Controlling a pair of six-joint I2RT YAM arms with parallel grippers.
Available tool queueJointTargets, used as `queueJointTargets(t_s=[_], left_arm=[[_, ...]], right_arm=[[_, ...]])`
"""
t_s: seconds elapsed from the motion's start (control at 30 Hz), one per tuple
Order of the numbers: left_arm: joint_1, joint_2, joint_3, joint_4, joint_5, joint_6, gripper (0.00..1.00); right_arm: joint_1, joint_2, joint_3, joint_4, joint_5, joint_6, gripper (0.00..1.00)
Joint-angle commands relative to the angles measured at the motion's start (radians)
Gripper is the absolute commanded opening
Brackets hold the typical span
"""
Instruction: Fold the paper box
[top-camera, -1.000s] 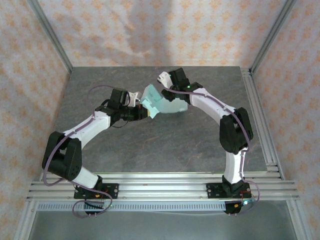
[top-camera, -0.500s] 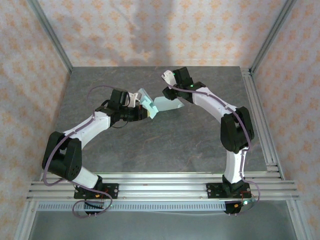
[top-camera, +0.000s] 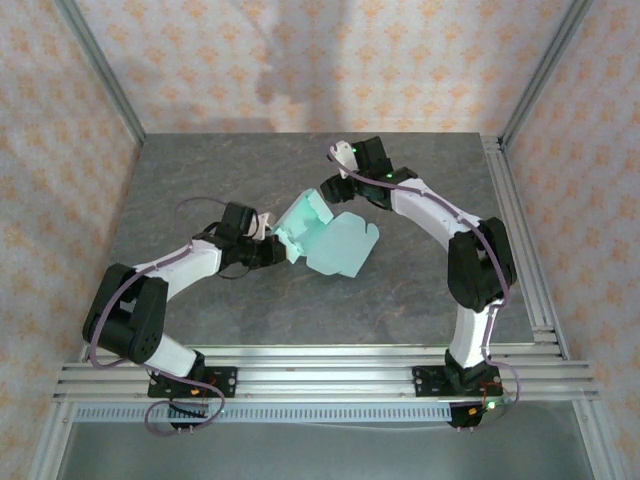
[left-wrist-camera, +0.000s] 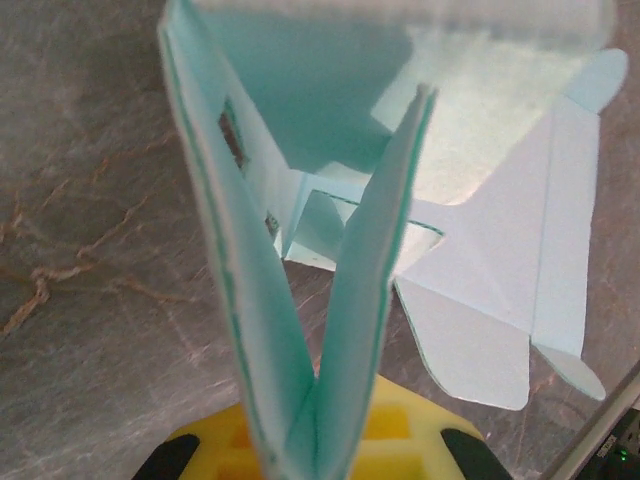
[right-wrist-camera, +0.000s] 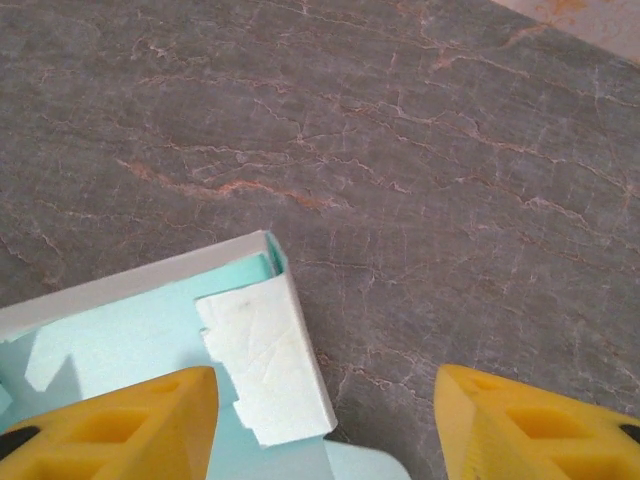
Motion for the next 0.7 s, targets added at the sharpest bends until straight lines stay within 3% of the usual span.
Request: queueJointTargets(t_s=[0.0, 0.17, 0.27, 0.43, 0.67], left_arm=[[0.004, -0.005, -0.03, 0.052, -0.023, -0.023, 0.06], [0.009, -0.003, -0.041, 0.058, -0.031, -0.018, 0.12], [0.011, -0.014, -0.038, 0.047, -0.044, -0.01, 0.13], [0.017, 0.002, -0.012, 0.021, -0.043, -0.001, 0.13], [0.019, 0.03, 0.005, 0.024, -0.031, -0.013, 0.13]], right_arm=[[-0.006, 0.002, 0.039, -0.033, 0.038, 0.05, 0.6], [-0.035, 0.104, 0.156, -0.141, 0.054, 0.084, 0.61], [-0.072, 0.151, 0.189, -0.159, -0.074, 0.04, 0.63], [-0.095, 0.191, 0.193, -0.199, -0.261, -0.186, 0.63], [-0.107, 0.203, 0.149, -0.192, -0.363, -0.278, 0.63]])
